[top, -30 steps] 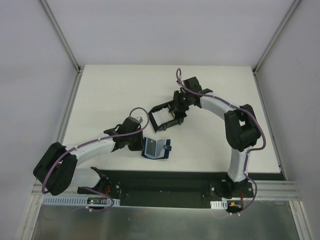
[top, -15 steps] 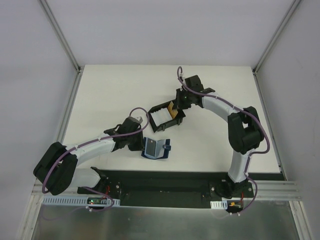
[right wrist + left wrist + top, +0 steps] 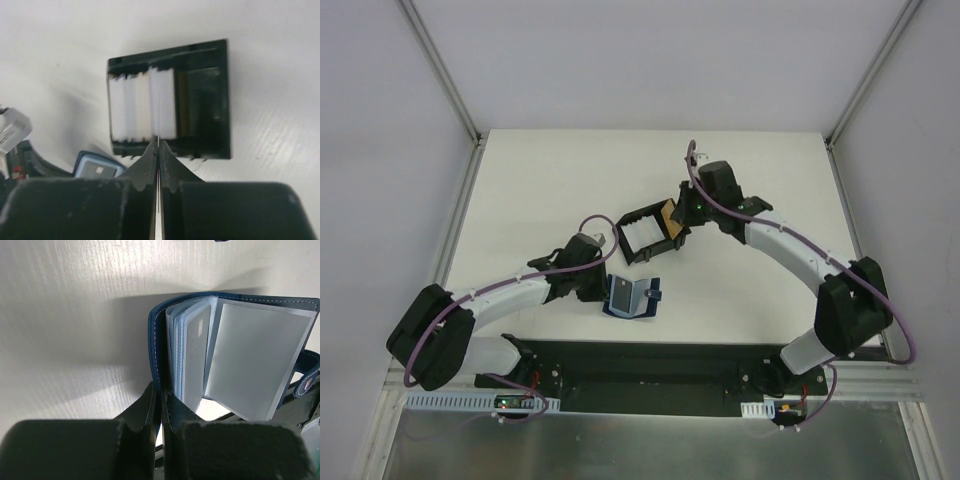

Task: Put the credit cards into the card holder
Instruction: Pick up the credit card from the storage box, then insert the credit card into the card holder.

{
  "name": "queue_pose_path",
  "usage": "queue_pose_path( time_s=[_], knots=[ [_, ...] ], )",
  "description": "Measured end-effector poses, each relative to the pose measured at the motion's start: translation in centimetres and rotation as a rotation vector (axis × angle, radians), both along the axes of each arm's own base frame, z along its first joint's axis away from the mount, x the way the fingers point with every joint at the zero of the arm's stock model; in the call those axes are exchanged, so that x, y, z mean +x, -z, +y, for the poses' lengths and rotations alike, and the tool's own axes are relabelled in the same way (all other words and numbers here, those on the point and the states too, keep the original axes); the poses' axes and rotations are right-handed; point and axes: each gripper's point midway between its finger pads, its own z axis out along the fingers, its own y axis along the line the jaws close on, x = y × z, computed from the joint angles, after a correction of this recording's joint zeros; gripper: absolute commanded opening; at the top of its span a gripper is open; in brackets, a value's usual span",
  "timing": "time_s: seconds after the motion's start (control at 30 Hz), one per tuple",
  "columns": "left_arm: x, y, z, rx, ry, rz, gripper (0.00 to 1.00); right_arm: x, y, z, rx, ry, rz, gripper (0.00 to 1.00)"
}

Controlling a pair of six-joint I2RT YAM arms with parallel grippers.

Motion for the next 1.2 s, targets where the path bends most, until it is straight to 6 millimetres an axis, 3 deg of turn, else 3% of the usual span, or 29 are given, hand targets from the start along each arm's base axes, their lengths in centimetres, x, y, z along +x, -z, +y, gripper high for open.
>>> queue_pose_path(
  time_s=[0.27, 0.43, 0.67, 0.83, 1.2],
  knots=[
    [0.0, -0.8, -0.1, -0.021, 0.0, -0.024, 0.0, -9.3, 0.8, 2.7, 0.12, 0.02, -0.017, 0.0],
    [-0.1, -1.2, 0.0, -0.035, -0.005, -0.037, 0.0, -11.5, 1.9, 2.9, 0.211, 0.116, 0.022, 0.0],
    [-0.3, -1.2, -0.1, -0.044, -0.02, -0.025, 0.0, -15.3, 2.8, 5.8, 0.289, 0.188, 0.077, 0.01],
    [-0.4, -1.3, -0.2, -0.051, -0.025, -0.024, 0.0, -15.9, 3.1, 7.2, 0.315, 0.227, 0.07, 0.0],
    [-0.6, -1.5, -0.4, -0.059, -0.027, -0.022, 0.0, -15.4, 6.6, 9.6, 0.284, 0.232, 0.095, 0.0]
  ],
)
